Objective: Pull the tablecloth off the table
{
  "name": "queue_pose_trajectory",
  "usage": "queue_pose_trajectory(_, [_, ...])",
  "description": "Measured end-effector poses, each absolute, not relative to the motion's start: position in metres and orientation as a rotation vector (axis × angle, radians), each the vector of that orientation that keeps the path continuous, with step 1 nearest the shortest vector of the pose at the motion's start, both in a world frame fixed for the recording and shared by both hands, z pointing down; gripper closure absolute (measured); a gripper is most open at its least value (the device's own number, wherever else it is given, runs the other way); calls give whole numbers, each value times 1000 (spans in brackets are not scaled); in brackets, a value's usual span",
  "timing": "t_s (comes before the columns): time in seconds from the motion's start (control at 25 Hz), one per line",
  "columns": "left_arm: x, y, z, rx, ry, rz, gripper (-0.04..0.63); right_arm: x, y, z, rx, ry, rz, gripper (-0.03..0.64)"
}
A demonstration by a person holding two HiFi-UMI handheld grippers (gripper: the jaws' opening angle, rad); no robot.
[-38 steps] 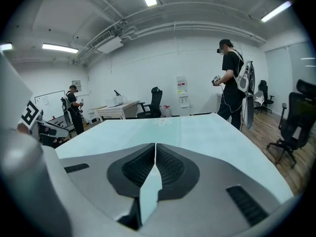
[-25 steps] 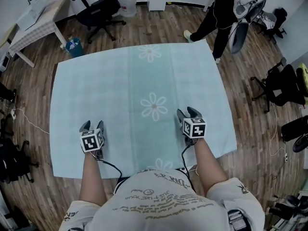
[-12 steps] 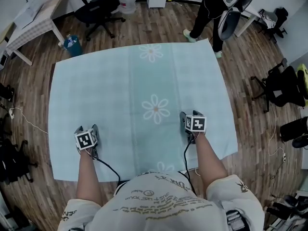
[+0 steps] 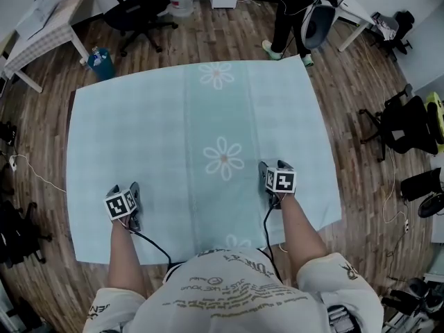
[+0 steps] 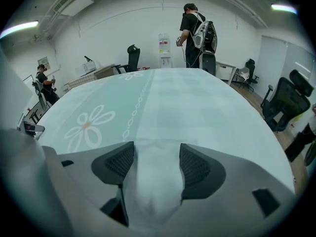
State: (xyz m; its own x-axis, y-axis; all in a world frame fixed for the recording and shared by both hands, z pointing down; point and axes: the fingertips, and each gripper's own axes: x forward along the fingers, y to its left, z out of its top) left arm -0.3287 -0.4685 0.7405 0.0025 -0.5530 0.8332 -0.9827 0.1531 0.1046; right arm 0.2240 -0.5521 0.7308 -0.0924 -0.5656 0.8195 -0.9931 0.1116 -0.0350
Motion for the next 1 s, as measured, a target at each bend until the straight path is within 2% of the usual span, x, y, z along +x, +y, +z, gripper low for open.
queue_pose_trajectory(0.16, [-327,-469,739,1500,-1643,709,291,223,-552,731,1525,-1733,835,334])
queue_pose_trajectory(0.24, [-321,-470,739,1525,-1618,723,330,221,-552,732,1513,-1731,836,349])
queue_pose_trajectory(0.28, [-315,-472,740,1546,-1595,734,376,219,-552,732,1501,-1734,833,365])
queue_pose_trajectory(0.4, [-295,-476,740,1589,-1542,808,569,210,-553,732,1453,-1734,830,443])
queue_pose_trajectory(0.44, [-292,-477,740,1594,-1548,857,583,207,-554,732,1441,-1729,835,470])
queue_pose_trajectory(0.56, [-291,-477,739,1599,-1582,931,586,202,-553,732,1453,-1717,825,593])
queue_pose_trajectory(1.0, [-269,-468,696,1649,-1607,691,588,203,-545,696,1521,-1825,757,604])
